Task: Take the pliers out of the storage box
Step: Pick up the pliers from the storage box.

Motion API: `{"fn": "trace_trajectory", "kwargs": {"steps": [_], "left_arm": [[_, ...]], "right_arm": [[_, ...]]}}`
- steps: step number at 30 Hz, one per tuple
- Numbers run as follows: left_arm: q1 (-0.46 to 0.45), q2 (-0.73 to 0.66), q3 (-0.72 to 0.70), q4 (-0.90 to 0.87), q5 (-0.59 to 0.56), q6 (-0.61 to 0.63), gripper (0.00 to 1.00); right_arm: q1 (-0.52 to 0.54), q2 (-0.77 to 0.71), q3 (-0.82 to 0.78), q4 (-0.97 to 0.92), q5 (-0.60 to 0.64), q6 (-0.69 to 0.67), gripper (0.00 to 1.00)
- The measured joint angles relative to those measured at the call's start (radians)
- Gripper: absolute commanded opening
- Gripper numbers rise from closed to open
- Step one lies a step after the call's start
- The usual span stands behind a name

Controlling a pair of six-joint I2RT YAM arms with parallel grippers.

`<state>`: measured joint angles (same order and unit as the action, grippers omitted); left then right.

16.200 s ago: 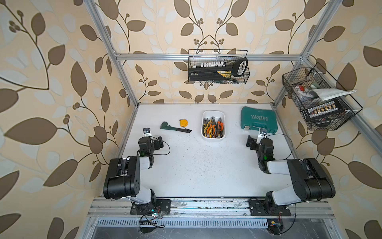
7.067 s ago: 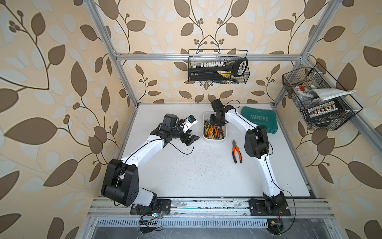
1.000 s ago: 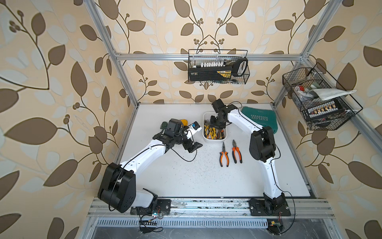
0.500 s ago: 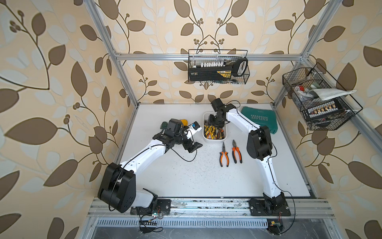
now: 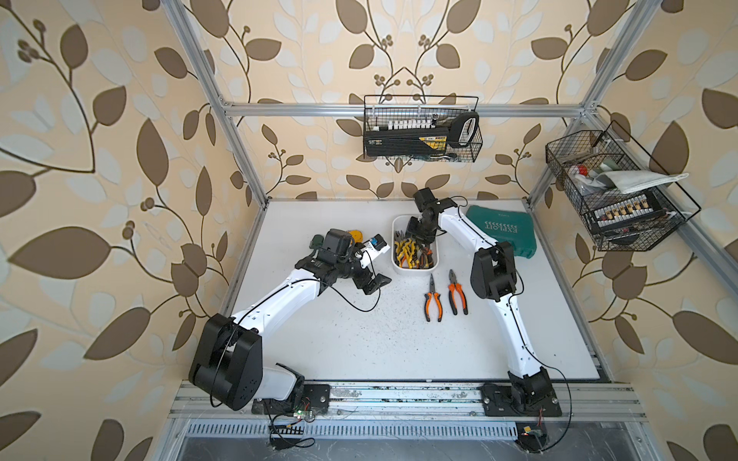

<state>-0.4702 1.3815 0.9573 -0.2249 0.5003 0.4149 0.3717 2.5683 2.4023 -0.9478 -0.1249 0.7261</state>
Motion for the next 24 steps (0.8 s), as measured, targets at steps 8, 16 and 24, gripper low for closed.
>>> {"fn": "trace_trajectory", "kwargs": {"steps": [8,16,24], "left_arm": [[0.0,0.0,0.0,0.0,0.0,0.004,0.99],[0.0,0.0,0.0,0.0,0.0,0.004,0.99],[0.0,0.0,0.0,-0.001,0.0,0.005,0.99]], "right_arm": [[0.012,0.025,0.012,0.016,-0.05,-0.011,0.48],[0.042,0.012,-0.014,-0.007,-0.048,-0.051,0.57],[0.043,0.014,-0.01,-0.041,-0.097,-0.062,0.4]]}}
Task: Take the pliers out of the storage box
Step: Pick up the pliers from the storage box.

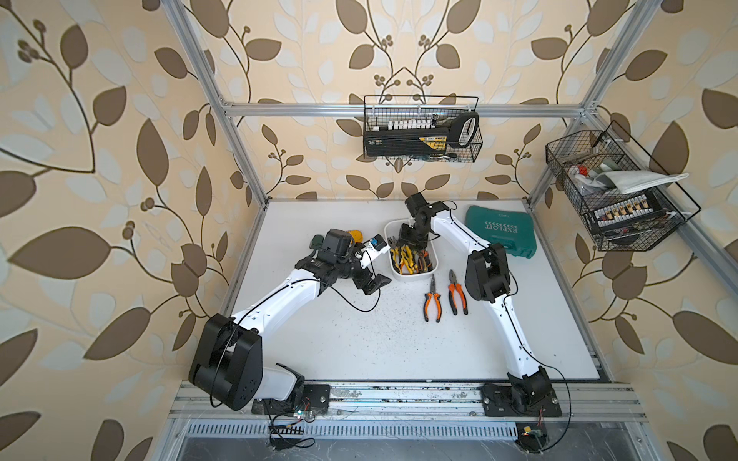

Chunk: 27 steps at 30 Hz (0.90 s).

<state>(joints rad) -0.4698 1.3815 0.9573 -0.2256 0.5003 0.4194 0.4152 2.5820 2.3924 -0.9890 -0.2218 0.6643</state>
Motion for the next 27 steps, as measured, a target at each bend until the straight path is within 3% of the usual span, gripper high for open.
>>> {"fn": "trace_trajectory", "kwargs": {"steps": [6,27], "left_arm": [[0.0,0.0,0.0,0.0,0.0,0.0,0.99],[0.0,0.003,0.002,0.0,0.005,0.0,0.99]], "right_arm": [[-0.003,-0.002,0.004,-0.003,-0.001,-0.001,0.29],[-0.013,-0.177,-0.142,0.049,0.051,-0.015,0.28]]}}
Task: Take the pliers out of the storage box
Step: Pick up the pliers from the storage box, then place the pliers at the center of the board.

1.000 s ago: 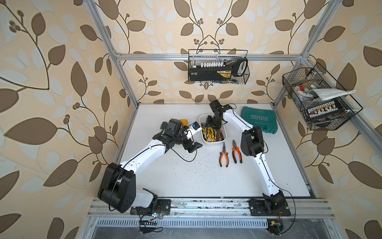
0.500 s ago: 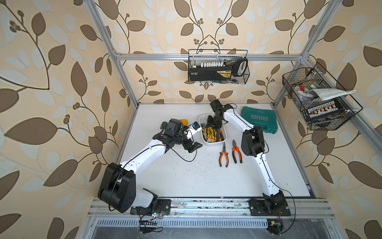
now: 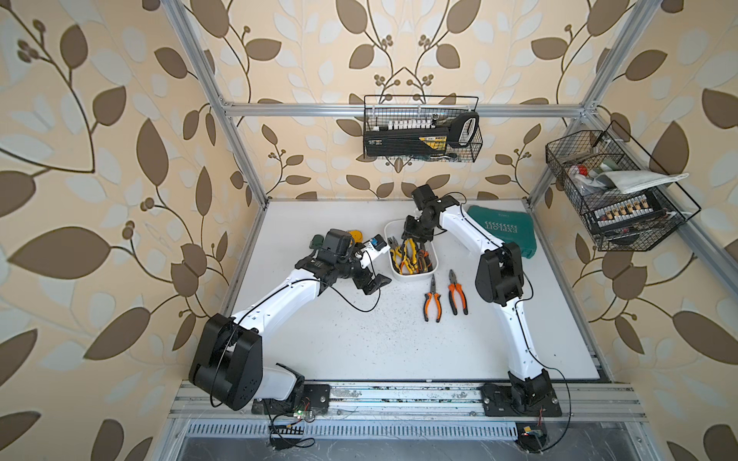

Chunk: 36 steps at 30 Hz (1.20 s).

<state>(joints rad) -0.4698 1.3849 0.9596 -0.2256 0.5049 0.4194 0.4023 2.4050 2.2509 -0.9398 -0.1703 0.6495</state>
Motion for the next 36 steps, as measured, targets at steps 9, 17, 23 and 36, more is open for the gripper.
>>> {"fn": "trace_trajectory", "kwargs": {"steps": [9,17,23,36], "left_arm": [[-0.011,0.042,0.067,0.011,0.003,0.002,0.99],[-0.113,0.151,0.16,0.006,0.008,0.013,0.99],[-0.201,0.251,0.271,-0.006,0.008,0.024,0.99],[-0.285,0.355,0.37,0.049,0.027,-0.023,0.99]], "right_arm": [[-0.015,-0.223,-0.252,0.014,0.043,-0.069,0.28],[-0.103,-0.477,-0.538,0.054,0.069,-0.14,0.29],[-0.215,-0.629,-0.752,0.08,0.085,-0.211,0.29],[-0.348,-0.76,-1.081,0.178,0.181,-0.364,0.3]]}}
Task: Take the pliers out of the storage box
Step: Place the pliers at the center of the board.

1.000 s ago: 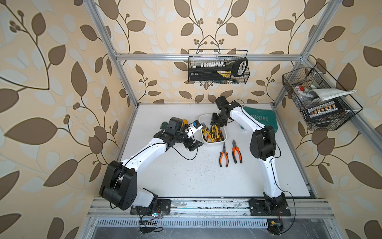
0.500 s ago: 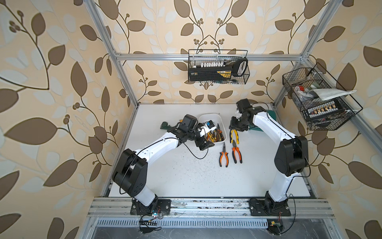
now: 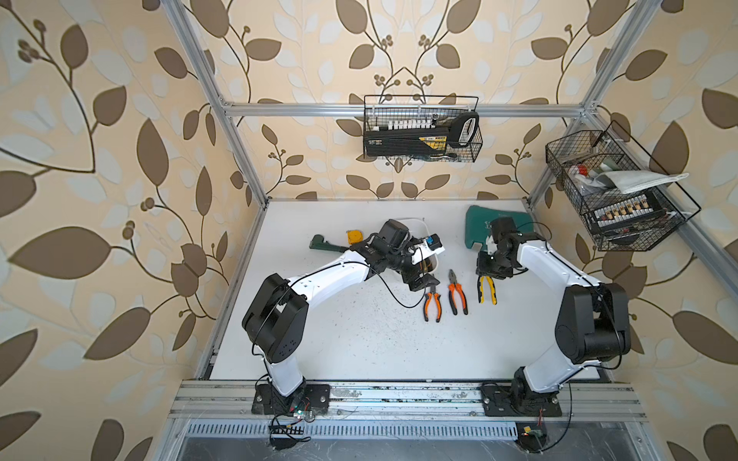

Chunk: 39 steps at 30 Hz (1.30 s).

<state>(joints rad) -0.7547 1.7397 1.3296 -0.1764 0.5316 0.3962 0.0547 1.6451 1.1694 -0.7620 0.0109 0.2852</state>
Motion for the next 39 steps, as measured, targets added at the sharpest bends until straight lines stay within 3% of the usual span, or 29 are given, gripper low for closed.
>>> {"fn": "trace_trajectory", "kwargs": {"steps": [11,20,25,31,39], "left_arm": [[-0.02,0.009,0.0,0.037,0.026,-0.014,0.99],[-0.019,0.0,-0.023,0.041,0.025,-0.024,0.99],[-0.003,-0.023,-0.041,0.036,0.015,-0.023,0.99],[0.09,-0.08,-0.089,0.023,-0.004,-0.02,0.99],[0.262,-0.219,-0.214,0.0,-0.008,0.0,0.99]], "right_arm": [[0.0,0.125,-0.08,0.145,0.061,-0.049,0.32],[0.0,0.135,-0.098,0.19,0.08,-0.061,0.59],[0.0,0.101,-0.104,0.179,0.084,-0.065,0.61],[0.027,-0.019,-0.092,0.147,0.079,-0.036,0.66],[0.239,-0.014,0.118,0.096,0.078,0.061,0.67]]}}
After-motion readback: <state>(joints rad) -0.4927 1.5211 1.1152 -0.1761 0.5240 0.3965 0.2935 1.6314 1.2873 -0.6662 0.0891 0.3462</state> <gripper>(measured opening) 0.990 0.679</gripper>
